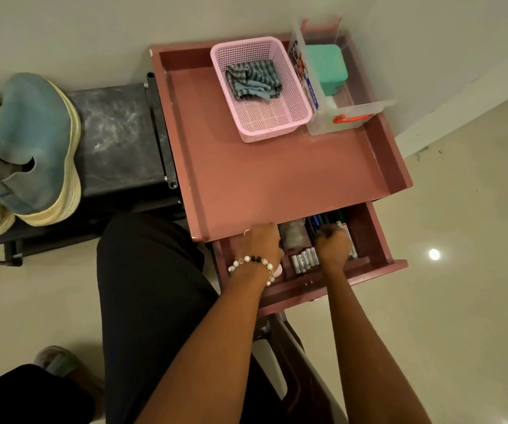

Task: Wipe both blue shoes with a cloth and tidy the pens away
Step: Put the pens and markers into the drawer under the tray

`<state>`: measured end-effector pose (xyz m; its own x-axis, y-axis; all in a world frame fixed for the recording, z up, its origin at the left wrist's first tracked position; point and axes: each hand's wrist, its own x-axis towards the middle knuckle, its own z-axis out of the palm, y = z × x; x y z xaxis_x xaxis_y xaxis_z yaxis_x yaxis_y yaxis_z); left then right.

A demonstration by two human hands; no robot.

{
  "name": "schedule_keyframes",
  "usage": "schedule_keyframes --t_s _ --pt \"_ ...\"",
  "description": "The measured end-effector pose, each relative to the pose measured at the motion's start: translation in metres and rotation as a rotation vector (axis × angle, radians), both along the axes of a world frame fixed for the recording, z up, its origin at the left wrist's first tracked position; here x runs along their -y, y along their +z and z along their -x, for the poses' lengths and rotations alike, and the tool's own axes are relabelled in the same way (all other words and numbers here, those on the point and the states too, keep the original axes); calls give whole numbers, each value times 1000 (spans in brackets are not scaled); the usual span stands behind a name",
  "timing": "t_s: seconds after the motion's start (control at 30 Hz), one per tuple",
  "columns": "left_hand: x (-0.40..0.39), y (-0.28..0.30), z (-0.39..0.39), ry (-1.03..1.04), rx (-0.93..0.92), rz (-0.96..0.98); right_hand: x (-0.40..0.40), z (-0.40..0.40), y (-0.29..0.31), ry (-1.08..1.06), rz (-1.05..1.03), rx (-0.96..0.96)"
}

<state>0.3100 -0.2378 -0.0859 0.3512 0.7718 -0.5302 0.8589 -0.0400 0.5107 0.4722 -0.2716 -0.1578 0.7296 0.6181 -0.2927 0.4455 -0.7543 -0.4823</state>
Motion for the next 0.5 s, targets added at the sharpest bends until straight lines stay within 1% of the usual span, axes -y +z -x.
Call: schedule_keyframes --t_s 0.07,0.1,0.13,0.17,0.2,0.23,0.27,0.3,0.33,0.37,0.43,0.5 --pt "7 3 -5 -237 -99 -166 24 1 26 -140 -103 139" --pt "13 1 -8 -336 -161 -198 39 2 34 -236 -91 199" --pt "19 -2 -11 -428 -215 -211 55 3 41 -353 -37 200" --pt "27 -8 -13 -522 -282 -217 68 7 45 -478 50 89" --pt "37 -14 -16 -608 -356 -234 78 11 45 -596 91 -127" --pt "47 -19 -19 -663 -417 -267 83 16 45 -686 64 -384" --pt "54 -23 -21 -681 -448 -315 85 20 41 -745 -10 -622" --pt "58 -27 -20 -666 -459 -362 84 22 40 -768 -84 -768" --pt "59 -29 -19 -622 -461 -391 81 23 39 -765 -137 -815" --pt "57 -30 -16 -565 -468 -395 78 22 36 -770 -165 -820" --pt "50 -28 -10 -463 -485 -330 74 18 29 -769 -196 -845" --pt "41 -27 -5 -411 -472 -318 66 16 28 -742 -225 -906"
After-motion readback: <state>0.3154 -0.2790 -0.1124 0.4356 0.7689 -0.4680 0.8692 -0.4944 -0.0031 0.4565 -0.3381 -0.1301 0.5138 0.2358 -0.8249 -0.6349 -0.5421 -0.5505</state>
